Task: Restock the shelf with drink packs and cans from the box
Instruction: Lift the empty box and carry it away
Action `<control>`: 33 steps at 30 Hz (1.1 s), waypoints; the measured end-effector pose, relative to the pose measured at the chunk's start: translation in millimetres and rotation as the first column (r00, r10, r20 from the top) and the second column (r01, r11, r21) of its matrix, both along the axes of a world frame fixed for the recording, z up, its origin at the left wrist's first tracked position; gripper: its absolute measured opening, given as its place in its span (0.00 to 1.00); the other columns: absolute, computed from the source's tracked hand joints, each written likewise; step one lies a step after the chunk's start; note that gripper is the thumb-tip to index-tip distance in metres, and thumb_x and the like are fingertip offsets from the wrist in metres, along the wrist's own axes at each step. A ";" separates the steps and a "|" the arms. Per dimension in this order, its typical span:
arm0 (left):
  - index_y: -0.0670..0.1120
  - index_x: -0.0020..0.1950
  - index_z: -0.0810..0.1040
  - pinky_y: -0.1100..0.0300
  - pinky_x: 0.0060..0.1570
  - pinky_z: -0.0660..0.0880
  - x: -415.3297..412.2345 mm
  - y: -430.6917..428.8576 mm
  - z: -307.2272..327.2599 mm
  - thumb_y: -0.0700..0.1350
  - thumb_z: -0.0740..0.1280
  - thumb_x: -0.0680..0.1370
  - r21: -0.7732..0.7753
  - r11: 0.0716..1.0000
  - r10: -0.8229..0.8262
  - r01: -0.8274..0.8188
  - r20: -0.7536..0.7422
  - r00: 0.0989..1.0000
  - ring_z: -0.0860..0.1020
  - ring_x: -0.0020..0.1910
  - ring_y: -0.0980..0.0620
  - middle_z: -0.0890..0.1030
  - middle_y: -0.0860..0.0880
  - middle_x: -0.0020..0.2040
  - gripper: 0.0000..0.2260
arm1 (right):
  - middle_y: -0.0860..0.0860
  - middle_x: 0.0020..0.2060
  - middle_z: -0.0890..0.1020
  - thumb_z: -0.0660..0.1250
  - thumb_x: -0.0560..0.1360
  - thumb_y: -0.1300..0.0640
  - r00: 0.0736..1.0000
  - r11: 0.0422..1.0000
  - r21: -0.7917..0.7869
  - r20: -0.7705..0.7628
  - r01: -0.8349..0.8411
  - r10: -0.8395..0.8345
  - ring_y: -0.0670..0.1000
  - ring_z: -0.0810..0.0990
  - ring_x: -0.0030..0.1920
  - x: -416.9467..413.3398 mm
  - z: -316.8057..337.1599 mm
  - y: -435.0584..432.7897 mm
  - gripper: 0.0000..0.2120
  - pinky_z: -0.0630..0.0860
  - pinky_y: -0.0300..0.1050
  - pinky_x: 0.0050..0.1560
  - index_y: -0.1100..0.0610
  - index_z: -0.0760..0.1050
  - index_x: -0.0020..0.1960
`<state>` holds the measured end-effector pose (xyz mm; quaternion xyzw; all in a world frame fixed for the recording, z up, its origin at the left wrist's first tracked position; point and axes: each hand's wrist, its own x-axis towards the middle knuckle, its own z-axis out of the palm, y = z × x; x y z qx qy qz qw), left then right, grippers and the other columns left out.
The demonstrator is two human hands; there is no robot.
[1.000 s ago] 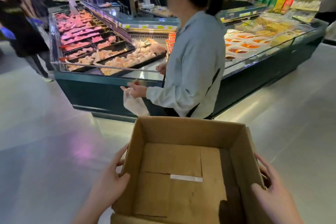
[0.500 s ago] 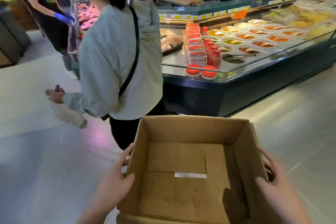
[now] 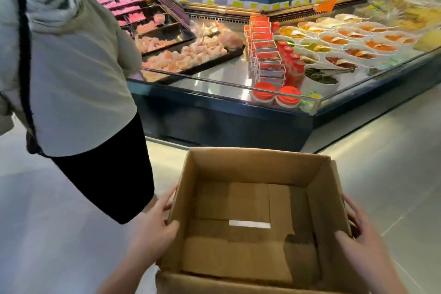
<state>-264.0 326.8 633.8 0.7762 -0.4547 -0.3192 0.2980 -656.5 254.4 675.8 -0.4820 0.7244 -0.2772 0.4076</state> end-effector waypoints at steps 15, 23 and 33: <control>0.84 0.67 0.53 0.62 0.42 0.80 77.6 -168.9 -100.5 0.51 0.68 0.80 0.073 0.997 -0.006 0.000 0.082 0.997 0.77 0.46 0.61 0.74 0.57 0.72 0.33 | 0.44 0.67 0.75 0.69 0.79 0.62 0.997 0.994 0.109 -0.070 -0.009 0.017 0.54 0.77 0.62 68.5 -124.5 -152.3 0.35 0.79 0.64 0.62 0.30 0.63 0.73; 0.79 0.73 0.53 0.63 0.36 0.79 85.1 -263.8 -240.5 0.49 0.66 0.81 0.170 0.985 0.009 -0.022 0.078 0.997 0.81 0.47 0.54 0.73 0.56 0.70 0.33 | 0.36 0.64 0.71 0.70 0.80 0.59 0.997 0.985 0.171 -0.078 0.011 0.003 0.48 0.73 0.61 78.8 -279.1 -243.7 0.37 0.77 0.64 0.62 0.18 0.60 0.63; 0.79 0.72 0.59 0.48 0.50 0.83 109.5 -333.3 -504.2 0.45 0.69 0.80 0.150 0.989 -0.002 0.005 -0.024 1.000 0.80 0.47 0.59 0.74 0.55 0.63 0.34 | 0.37 0.63 0.76 0.68 0.79 0.65 0.999 0.994 0.100 -0.005 0.034 -0.033 0.38 0.77 0.57 96.9 -558.3 -294.1 0.37 0.76 0.45 0.61 0.24 0.64 0.69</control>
